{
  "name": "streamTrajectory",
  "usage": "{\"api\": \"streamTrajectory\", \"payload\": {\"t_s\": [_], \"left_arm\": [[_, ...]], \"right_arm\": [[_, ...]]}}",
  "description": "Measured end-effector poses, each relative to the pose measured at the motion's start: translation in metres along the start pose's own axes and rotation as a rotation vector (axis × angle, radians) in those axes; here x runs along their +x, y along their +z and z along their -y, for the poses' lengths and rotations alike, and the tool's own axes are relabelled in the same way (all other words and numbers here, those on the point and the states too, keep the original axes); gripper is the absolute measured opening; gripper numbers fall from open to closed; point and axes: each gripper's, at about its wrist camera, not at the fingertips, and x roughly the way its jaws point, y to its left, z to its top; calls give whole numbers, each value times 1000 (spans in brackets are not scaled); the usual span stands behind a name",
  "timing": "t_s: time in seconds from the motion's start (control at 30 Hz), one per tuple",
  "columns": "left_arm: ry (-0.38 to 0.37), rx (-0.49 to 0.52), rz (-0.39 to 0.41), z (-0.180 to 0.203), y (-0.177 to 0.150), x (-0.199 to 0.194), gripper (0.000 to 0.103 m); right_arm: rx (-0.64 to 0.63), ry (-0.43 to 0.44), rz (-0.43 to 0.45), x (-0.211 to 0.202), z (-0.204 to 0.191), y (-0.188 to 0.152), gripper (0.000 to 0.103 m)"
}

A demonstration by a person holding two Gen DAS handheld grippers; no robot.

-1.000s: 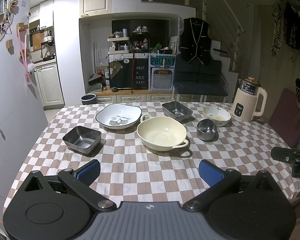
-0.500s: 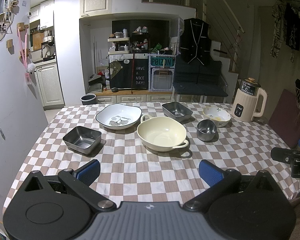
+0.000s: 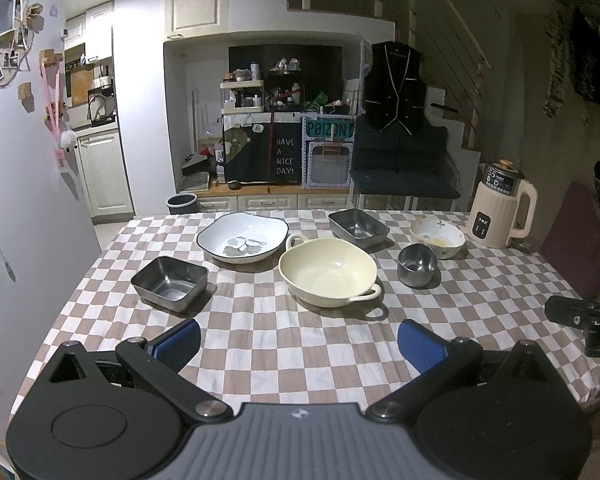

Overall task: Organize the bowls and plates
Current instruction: 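Reach the right tool to the white square plate rim and close on it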

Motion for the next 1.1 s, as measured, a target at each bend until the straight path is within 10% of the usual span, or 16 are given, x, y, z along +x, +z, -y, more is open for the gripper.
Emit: {"api": "streamTrajectory", "payload": {"t_s": [1.1], "left_arm": [[162, -37, 121, -47, 116, 83, 103]], "right_arm": [[-113, 135, 94, 80, -19, 118, 103]]}}
